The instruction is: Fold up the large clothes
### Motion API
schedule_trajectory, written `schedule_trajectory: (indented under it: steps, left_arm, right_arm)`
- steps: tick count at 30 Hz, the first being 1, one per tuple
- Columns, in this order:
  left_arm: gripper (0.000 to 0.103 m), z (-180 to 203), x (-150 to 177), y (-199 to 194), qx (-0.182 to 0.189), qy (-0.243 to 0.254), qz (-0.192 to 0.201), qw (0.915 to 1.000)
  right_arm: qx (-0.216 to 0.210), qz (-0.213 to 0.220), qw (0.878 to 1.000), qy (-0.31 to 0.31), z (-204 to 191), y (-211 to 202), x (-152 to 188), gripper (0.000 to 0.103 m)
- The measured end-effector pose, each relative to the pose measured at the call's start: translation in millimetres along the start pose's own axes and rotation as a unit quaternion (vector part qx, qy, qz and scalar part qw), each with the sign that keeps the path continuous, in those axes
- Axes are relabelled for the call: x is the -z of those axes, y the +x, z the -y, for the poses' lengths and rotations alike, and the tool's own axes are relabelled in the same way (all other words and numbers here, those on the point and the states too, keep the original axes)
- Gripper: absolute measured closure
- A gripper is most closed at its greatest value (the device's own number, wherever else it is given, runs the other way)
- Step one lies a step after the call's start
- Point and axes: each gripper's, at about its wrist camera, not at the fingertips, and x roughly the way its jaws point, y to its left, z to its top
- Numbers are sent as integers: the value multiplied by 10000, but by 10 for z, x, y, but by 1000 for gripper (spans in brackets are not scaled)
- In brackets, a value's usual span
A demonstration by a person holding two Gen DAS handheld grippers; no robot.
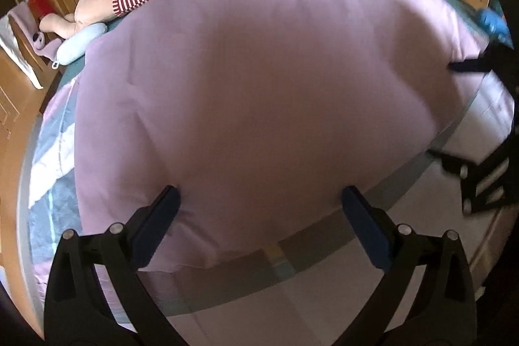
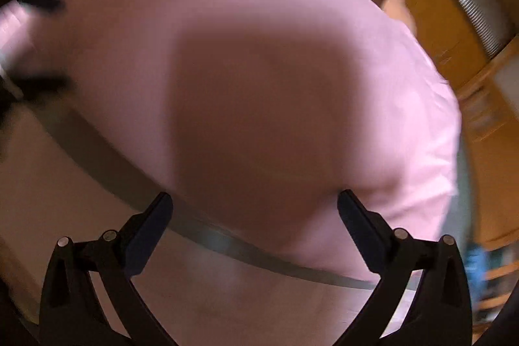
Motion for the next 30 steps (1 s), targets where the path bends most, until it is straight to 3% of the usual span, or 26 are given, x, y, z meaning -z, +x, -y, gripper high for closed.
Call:
schedule_trajectory:
  steps: [2, 5, 9, 13, 15, 17, 19, 21, 23, 27, 30]
  left_arm:
    - [2, -58, 18, 24, -202, 110, -77, 9997]
    - [2, -207, 73, 65, -385, 120, -248, 9989]
    - [2, -601, 208, 107, -571, -329, -569, 9962]
    - [2, -966, 346, 137, -739, -982, -1008, 9873]
    - [2, -1097, 385, 70, -742, -1311, -1093, 9825]
    - [2, -1066, 382, -134, -1004, -1308, -821, 9829]
    - [2, -884, 320, -495, -1222, -1118, -167, 9860]
    - [2, -711, 274, -815, -1102, -1198, 364, 9860]
    - [2, -542, 242, -1174, -853, -1452, 906, 9816]
    - [2, -238, 276, -1763, -494, -1859, 1502, 9698]
    - [2, -155, 301, -1999, -331, -2105, 1699, 9621]
  right_arm:
    - [263, -311, 9990, 168, 300, 162, 93, 1]
    - [273, -787, 9926, 882, 878, 387, 307, 1]
    - [422, -1624, 9607, 2211, 1660, 698, 751, 1]
    - [1247, -1738, 9336, 2874, 2059, 531, 964, 1]
    - [1084, -1481, 9228, 3389, 2171, 378, 961, 1]
    - [763, -951, 9127, 3900, 2199, 44, 918, 1]
    - [296, -162, 9075, 4187, 1993, -495, 794, 1]
    - [-271, 630, 9012, 4279, 1755, -960, 615, 1]
    - [-574, 1168, 8950, 4267, 1555, -1318, 558, 1]
    - [-646, 2045, 8836, 4163, 1191, -1870, 443, 1]
    - [-510, 2319, 8903, 3885, 983, -2107, 414, 1]
